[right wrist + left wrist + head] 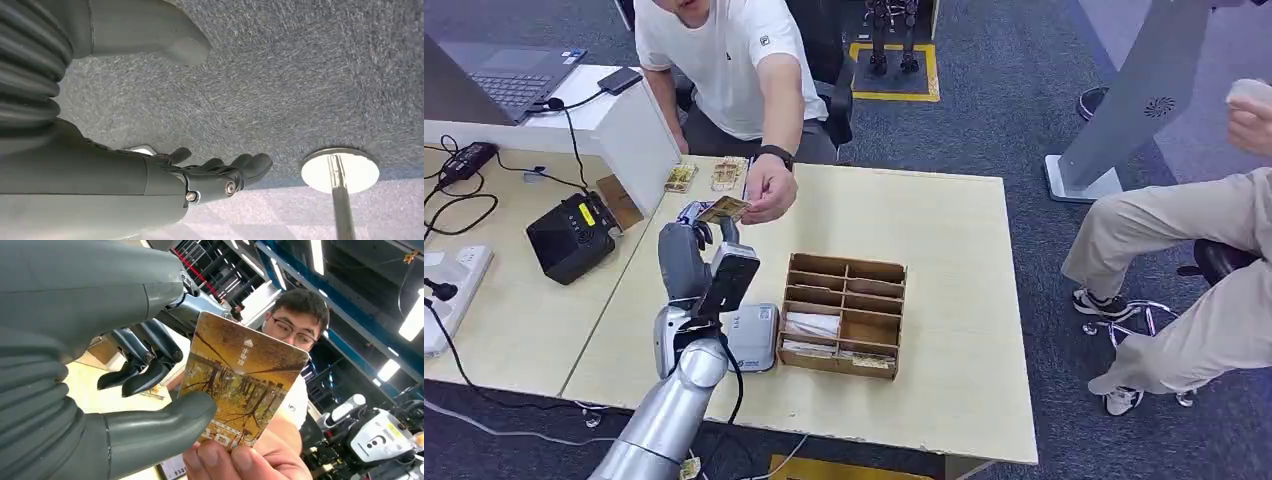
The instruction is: Pass the card to the sensor for recognition and then transmit it.
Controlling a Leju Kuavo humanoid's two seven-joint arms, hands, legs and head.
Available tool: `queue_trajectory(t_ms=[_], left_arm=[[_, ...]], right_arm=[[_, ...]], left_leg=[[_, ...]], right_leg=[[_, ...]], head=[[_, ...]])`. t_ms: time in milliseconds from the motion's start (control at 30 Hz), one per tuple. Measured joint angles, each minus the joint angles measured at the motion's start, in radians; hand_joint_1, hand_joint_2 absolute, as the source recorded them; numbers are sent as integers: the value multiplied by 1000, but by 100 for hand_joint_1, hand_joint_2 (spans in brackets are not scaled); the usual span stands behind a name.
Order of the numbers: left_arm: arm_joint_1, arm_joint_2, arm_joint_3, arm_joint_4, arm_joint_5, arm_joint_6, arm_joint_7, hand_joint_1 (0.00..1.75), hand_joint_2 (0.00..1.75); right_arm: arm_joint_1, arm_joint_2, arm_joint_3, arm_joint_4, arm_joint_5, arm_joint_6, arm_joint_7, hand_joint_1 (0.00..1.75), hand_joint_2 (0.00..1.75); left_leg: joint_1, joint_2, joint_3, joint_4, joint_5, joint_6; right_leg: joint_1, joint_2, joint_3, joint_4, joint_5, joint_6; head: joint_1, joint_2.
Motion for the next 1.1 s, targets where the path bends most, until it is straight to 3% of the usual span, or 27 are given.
queue_trajectory(t_ms=[933, 1100], left_arm=[[0, 0, 0, 0, -28, 17, 4, 175, 175], [1, -12, 15, 0, -72, 17, -41, 175, 175]], right_arm=[[-3, -2, 0, 15, 2, 0, 0, 0, 175], [-4, -2, 0, 15, 1, 0, 0, 0, 175]], left_leg=[[0, 0, 0, 0, 0, 0], [0, 0, 0, 0, 0, 0]], right_leg=[[0, 0, 0, 0, 0, 0], [0, 0, 0, 0, 0, 0]], head=[[0, 0], [0, 0]])
